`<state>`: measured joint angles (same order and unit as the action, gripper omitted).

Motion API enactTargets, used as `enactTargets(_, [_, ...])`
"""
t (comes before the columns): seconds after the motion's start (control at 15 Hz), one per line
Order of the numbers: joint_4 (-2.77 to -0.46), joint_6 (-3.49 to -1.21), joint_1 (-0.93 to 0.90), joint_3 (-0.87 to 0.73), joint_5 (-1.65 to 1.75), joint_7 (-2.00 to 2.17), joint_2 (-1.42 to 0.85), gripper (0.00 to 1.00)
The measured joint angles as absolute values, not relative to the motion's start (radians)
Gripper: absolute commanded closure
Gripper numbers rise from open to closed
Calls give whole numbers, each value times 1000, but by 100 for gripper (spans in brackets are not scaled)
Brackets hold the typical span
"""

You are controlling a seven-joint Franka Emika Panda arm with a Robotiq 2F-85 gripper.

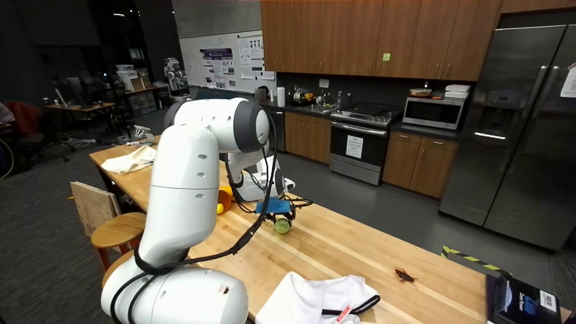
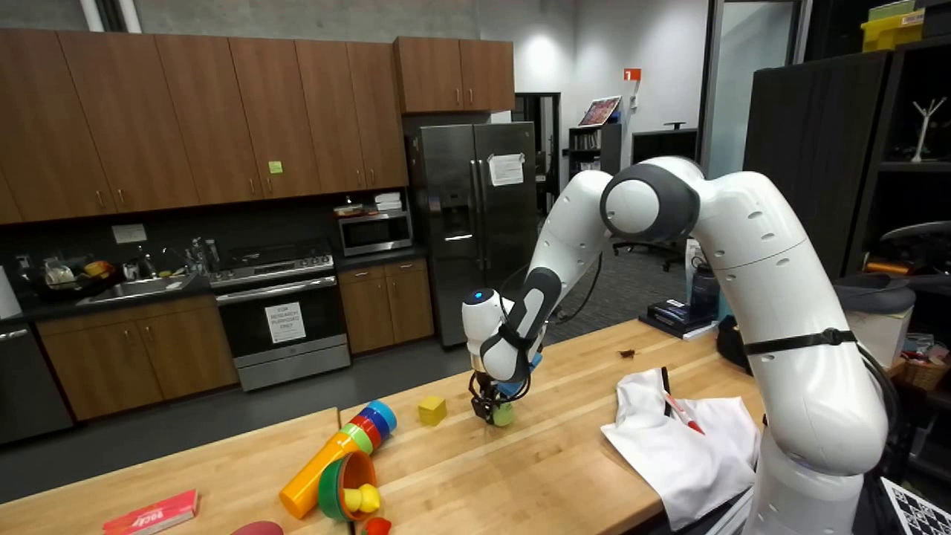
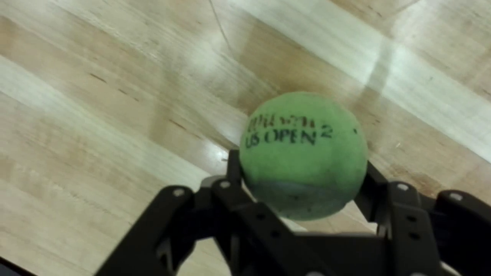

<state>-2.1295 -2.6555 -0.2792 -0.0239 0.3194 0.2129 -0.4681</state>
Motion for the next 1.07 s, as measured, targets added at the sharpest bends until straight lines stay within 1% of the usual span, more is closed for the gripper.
enactTargets(0.27, [-2130, -2659, -279, -39, 320, 231, -468, 58])
enactTargets(0.33, [-2130, -2659, -279, -40, 320, 238, -468, 8])
enactTargets(0.4, [-2130, -2659, -279, -40, 318, 245, -469, 32])
enactTargets(0.47, [-2130, -2658, -279, -39, 316, 247, -469, 28])
enactTargets(0.67, [-2130, -2658, -279, -38, 315, 250, -469, 9])
enactTargets(0.8, [-2130, -2658, -279, -38, 315, 252, -469, 8])
enactTargets(0.87, [-2130, -2658, -279, -38, 315, 252, -469, 2])
enactTargets(1.07, [-2130, -2661, -279, -37, 315, 252, -470, 0])
